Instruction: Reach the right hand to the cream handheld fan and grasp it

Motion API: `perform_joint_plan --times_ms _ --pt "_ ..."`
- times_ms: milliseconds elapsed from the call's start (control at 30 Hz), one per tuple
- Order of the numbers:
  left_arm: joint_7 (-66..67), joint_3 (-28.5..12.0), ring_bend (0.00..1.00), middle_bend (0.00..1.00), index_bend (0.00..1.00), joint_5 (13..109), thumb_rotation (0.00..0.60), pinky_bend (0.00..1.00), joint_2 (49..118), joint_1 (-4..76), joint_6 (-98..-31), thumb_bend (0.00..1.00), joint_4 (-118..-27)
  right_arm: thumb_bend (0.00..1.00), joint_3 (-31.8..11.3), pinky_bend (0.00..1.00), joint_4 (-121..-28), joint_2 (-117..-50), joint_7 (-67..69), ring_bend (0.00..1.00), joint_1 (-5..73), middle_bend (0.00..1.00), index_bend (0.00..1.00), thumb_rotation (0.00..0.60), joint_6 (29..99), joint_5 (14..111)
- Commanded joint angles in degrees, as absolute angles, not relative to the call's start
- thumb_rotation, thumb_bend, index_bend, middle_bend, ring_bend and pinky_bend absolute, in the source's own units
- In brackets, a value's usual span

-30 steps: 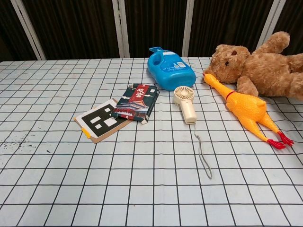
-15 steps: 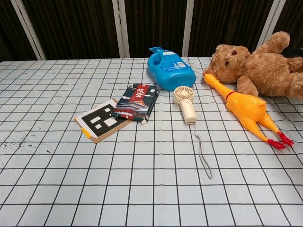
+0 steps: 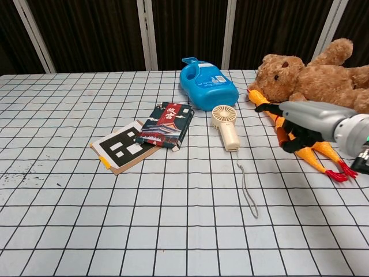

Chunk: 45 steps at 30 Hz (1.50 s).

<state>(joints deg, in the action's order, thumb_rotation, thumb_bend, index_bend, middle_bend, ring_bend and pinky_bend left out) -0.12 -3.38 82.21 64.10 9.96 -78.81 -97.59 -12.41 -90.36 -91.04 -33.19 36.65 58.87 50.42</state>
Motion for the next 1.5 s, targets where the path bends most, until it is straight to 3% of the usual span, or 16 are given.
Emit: perform_joint_plan --times_ms 33,433,1500 --pt "-0.35 -3.36 0.0 0.0 0.0 82.08 0.6 0.0 63.94 10.02 -78.57 0.09 -97.66 0.83 -13.59 0.87 -85.56 -95.35 -35.05 0.9 39.48 0.8 0.0 0.6 56.78 46.57" --pt "-0.91 -3.51 0.0 0.0 0.0 81.46 0.6 0.0 63.65 10.25 -77.91 0.09 -97.81 0.84 -14.21 0.87 -80.86 -100.22 -33.35 0.9 41.91 0.8 0.0 0.6 56.08 45.92" --pt "-1.4 -3.47 0.0 0.0 0.0 81.41 0.6 0.0 63.55 10.25 -77.95 0.09 -97.9 0.85 -11.26 0.87 -77.68 -102.99 -34.14 0.9 42.94 0.8 0.0 0.6 55.42 43.09"
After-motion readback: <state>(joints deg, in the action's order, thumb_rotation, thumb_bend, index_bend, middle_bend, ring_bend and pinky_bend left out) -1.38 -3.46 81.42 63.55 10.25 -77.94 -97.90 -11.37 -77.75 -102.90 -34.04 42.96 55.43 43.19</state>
